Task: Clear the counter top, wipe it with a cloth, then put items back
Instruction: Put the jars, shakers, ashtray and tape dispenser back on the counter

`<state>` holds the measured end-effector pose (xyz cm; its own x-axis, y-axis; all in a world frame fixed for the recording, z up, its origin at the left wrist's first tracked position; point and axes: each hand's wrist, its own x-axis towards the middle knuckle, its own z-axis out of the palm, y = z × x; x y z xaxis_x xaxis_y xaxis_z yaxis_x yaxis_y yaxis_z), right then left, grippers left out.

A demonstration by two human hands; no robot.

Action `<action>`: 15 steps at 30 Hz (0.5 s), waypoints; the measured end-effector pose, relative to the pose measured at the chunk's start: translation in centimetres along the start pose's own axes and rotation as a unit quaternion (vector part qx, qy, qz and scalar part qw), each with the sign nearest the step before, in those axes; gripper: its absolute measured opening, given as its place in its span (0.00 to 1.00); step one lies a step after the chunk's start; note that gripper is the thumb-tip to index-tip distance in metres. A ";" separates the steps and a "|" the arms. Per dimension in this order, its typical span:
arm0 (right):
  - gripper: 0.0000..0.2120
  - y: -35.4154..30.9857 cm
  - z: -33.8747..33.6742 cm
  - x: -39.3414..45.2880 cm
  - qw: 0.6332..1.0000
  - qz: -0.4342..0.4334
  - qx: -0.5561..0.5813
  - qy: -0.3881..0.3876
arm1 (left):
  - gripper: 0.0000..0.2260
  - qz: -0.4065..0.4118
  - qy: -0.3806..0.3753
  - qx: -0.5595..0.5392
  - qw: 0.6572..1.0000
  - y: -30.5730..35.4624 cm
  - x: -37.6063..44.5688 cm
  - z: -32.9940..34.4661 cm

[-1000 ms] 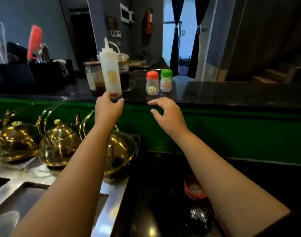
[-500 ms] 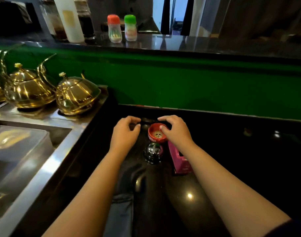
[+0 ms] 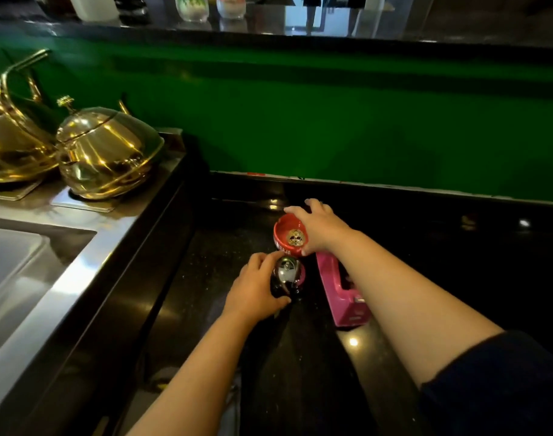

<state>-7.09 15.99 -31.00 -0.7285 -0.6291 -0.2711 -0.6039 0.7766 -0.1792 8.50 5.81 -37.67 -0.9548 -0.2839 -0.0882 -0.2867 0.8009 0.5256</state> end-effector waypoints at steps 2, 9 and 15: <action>0.53 -0.1 0.0 1.7 0.997 0.007 -0.049 -0.067 | 0.45 0.022 -0.016 0.012 1.000 -0.3 0.8 0.6; 0.53 -0.3 1.0 4.9 0.991 -0.006 -0.061 -0.119 | 0.42 0.054 -0.013 -0.071 0.996 -0.7 2.4 1.0; 0.50 0.5 -0.2 3.7 0.999 -0.015 0.034 -0.029 | 0.37 0.062 0.003 -0.090 0.994 -0.5 2.5 -0.7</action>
<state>-10.14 14.01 -31.95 -0.6898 -0.6499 -0.3192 -0.5999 0.7598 -0.2507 6.32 4.34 -37.52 -0.9811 -0.1933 -0.0090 -0.1485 0.7220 0.6757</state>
